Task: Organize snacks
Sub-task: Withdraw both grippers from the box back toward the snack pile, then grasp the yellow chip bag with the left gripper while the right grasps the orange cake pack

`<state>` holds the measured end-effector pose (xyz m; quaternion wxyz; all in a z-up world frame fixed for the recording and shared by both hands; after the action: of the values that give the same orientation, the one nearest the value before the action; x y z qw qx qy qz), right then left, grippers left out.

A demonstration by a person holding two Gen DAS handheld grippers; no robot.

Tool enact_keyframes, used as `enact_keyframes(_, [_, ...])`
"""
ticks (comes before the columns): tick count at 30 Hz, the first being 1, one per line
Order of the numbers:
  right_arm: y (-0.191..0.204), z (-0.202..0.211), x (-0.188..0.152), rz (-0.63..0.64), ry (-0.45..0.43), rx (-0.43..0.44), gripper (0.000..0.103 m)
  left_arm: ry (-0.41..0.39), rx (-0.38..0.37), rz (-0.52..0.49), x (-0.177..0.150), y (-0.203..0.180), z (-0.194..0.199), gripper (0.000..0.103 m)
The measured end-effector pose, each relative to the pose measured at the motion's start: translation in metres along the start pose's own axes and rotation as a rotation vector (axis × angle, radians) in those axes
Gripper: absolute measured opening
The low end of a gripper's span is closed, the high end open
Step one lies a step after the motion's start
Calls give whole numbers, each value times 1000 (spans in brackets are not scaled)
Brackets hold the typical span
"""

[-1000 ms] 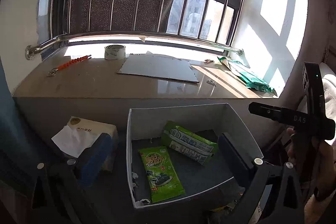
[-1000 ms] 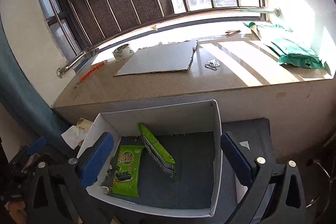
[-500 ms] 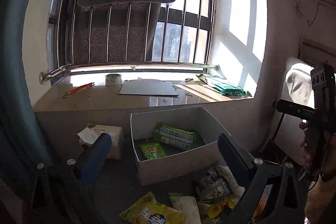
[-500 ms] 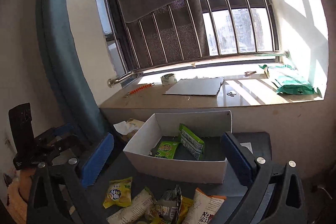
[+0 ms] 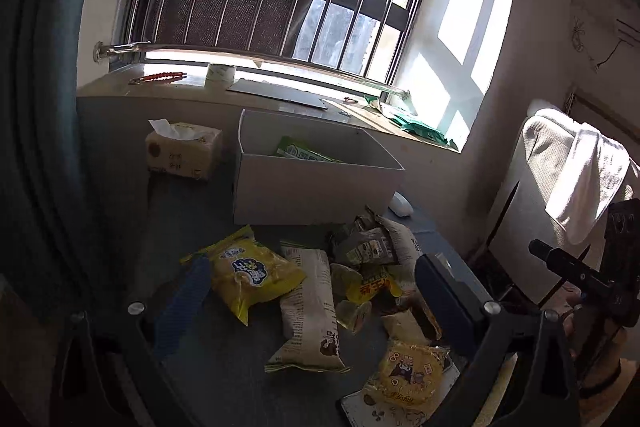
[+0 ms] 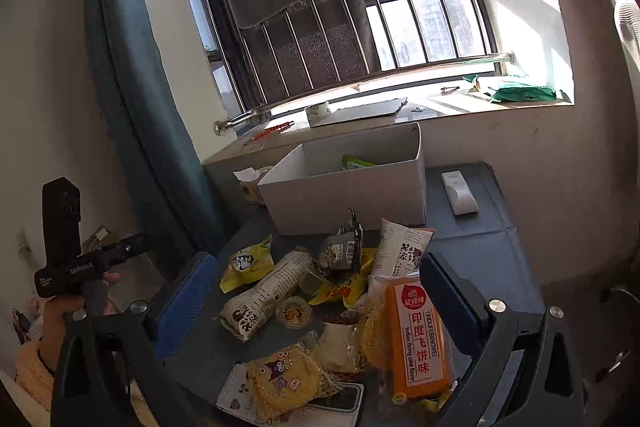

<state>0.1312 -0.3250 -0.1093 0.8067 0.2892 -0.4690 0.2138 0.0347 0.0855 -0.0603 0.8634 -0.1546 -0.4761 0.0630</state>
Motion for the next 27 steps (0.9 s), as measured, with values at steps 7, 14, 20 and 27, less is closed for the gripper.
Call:
enact_keyframes(7, [-12, -1, -6, -49, 9, 12, 103, 91, 16, 269, -8, 51, -49, 103])
enact_keyframes(14, [-10, -4, -11, -40, 22, 8, 103, 214, 154, 536, -12, 101, -104, 103])
enact_keyframes(20, [-13, -11, -15, -58, 44, 25, 103, 288, 246, 580, -12, 101, -148, 102])
enact_keyframes(27, [-17, -9, -19, -47, 48, 2, 103, 237, 137, 533, -12, 100, -156, 45])
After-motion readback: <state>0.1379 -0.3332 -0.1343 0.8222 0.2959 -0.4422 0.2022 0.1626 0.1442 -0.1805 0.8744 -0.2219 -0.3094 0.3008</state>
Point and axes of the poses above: each gripper's, at about its wrist camera, not at the fingertips, and z roughly against the way its jaws point, y to its left, x to its top, the point moved 2 cm from there along -z, roughly the way its jaws point, and after that the axes turned 4 degrees about -x, right-handed, at the moved point
